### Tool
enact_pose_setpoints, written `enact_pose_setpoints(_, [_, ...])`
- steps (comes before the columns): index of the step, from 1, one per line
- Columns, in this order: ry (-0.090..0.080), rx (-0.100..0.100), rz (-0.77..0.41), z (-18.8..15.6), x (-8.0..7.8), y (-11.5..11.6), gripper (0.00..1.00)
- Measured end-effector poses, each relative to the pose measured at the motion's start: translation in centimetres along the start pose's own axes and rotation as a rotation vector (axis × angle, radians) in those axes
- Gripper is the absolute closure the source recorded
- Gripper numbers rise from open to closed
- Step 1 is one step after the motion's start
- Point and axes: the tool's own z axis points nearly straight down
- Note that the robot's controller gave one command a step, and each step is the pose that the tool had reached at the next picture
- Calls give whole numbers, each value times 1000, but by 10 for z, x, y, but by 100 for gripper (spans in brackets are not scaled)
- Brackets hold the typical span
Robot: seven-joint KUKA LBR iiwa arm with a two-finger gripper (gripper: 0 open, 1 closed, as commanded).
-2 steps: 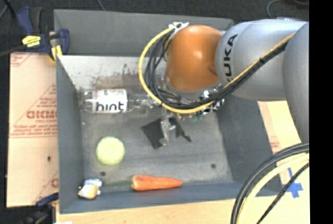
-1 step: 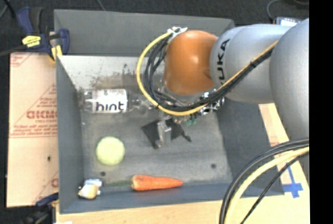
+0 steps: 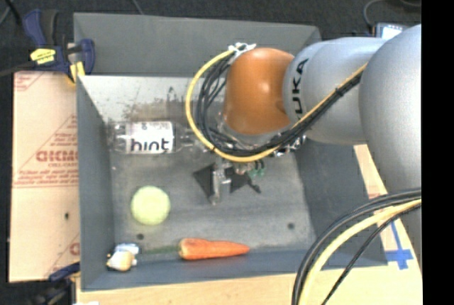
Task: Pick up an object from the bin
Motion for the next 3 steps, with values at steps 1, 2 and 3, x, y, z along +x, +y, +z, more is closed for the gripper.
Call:
enact_pose_setpoints(1, [-2, 1, -184, 11, -1, -9, 0])
enact_pose_setpoints(2, [-2, 0, -29, 34, 7, -40, 100])
enact_pose_setpoints(3, [-2, 0, -29, 34, 7, -40, 100])
